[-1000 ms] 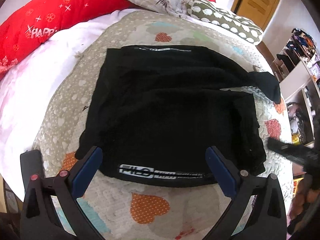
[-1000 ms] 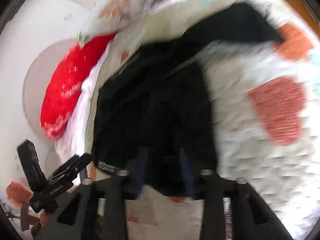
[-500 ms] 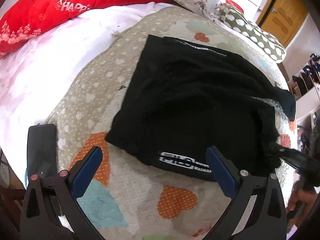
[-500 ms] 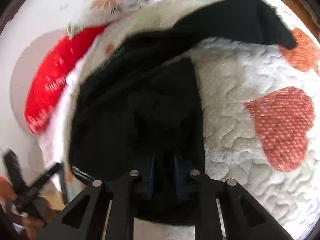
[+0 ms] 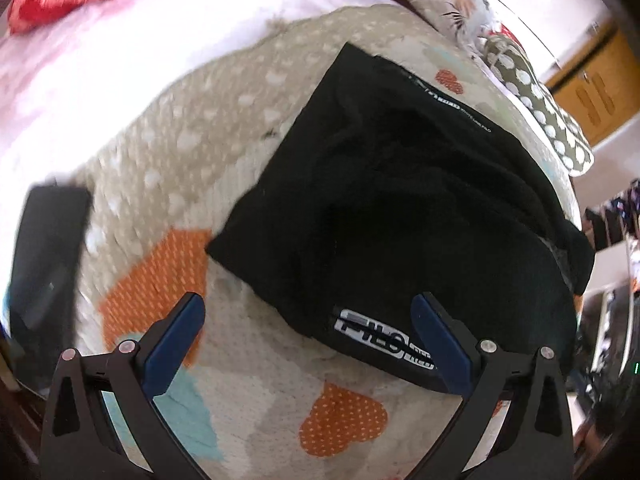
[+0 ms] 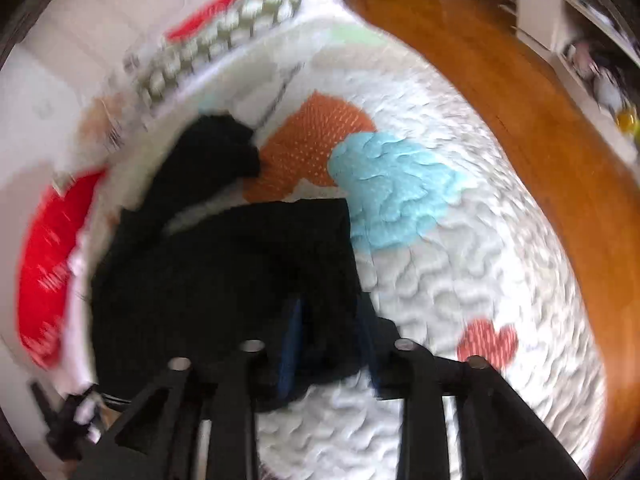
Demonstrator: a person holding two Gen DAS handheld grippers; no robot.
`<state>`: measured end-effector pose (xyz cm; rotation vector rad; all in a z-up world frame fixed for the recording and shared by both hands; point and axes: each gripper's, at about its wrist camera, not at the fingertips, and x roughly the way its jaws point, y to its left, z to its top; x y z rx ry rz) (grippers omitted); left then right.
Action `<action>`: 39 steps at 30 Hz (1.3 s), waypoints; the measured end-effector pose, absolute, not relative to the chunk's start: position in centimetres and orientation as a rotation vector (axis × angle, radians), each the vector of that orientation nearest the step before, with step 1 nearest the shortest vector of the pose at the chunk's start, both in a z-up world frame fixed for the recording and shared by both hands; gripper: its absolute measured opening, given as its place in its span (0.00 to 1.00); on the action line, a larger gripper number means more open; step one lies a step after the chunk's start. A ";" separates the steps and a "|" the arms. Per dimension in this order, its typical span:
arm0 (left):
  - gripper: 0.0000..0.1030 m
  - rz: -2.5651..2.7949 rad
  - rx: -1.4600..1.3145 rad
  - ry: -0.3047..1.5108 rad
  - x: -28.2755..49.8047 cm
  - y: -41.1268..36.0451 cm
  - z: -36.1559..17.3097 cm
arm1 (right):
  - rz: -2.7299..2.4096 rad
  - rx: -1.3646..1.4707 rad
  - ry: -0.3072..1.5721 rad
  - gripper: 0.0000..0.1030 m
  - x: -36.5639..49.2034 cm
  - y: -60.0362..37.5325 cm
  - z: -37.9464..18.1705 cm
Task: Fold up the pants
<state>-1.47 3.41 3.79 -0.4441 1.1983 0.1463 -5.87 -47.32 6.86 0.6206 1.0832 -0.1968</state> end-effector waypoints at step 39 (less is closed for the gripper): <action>0.18 0.052 -0.369 1.248 -5.8 2.6 3.1 | -0.162 0.759 1.277 0.16 -13.1 -47.7 4.0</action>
